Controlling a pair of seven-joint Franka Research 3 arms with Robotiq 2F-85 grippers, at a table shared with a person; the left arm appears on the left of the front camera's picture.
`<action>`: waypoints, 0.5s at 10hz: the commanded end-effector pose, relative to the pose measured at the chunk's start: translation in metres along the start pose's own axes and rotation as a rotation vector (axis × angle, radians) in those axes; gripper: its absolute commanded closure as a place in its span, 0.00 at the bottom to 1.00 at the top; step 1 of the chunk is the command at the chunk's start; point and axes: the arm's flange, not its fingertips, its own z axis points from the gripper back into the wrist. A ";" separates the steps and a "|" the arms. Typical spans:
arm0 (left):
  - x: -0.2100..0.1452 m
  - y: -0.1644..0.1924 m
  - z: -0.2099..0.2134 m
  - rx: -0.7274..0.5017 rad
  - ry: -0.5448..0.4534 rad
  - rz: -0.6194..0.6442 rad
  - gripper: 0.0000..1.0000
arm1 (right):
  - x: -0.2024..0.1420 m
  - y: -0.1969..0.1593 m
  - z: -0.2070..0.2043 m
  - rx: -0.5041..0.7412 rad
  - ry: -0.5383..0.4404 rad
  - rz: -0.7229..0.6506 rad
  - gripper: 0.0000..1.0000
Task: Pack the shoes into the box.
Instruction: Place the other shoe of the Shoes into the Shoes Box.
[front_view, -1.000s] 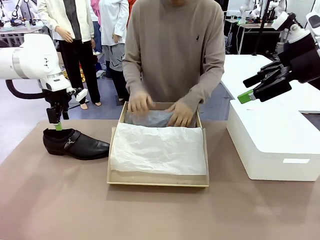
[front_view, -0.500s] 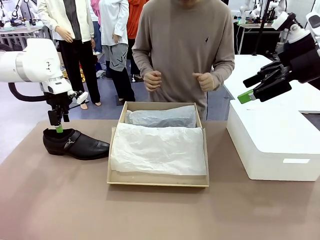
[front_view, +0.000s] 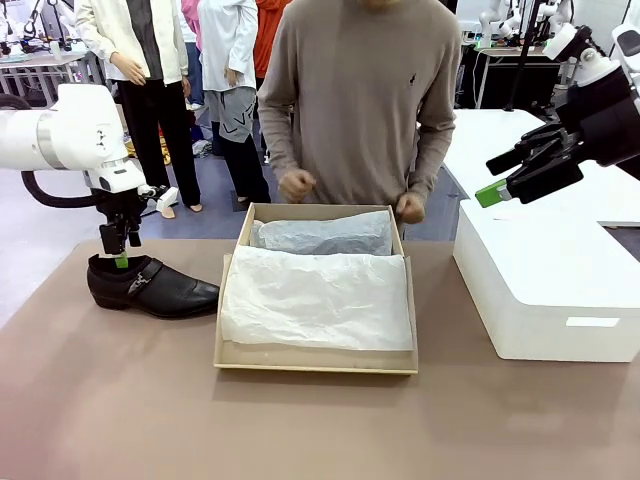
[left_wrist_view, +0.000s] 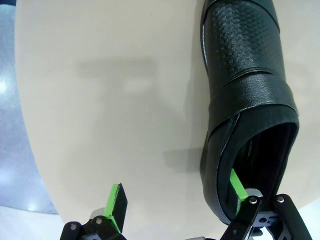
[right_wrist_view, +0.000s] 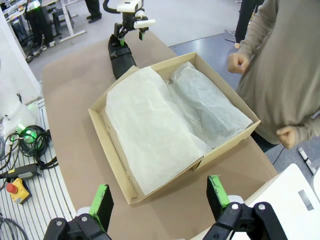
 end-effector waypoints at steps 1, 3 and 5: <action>-0.002 0.008 -0.006 -0.004 0.010 0.002 0.00 | 0.001 -0.003 -0.002 0.017 -0.024 0.020 0.00; -0.002 0.008 -0.011 -0.033 0.001 -0.004 0.00 | 0.001 -0.003 -0.002 0.017 -0.024 0.020 0.00; -0.003 0.000 0.002 -0.019 -0.008 -0.013 0.00 | 0.001 -0.003 -0.002 0.017 -0.024 0.020 0.00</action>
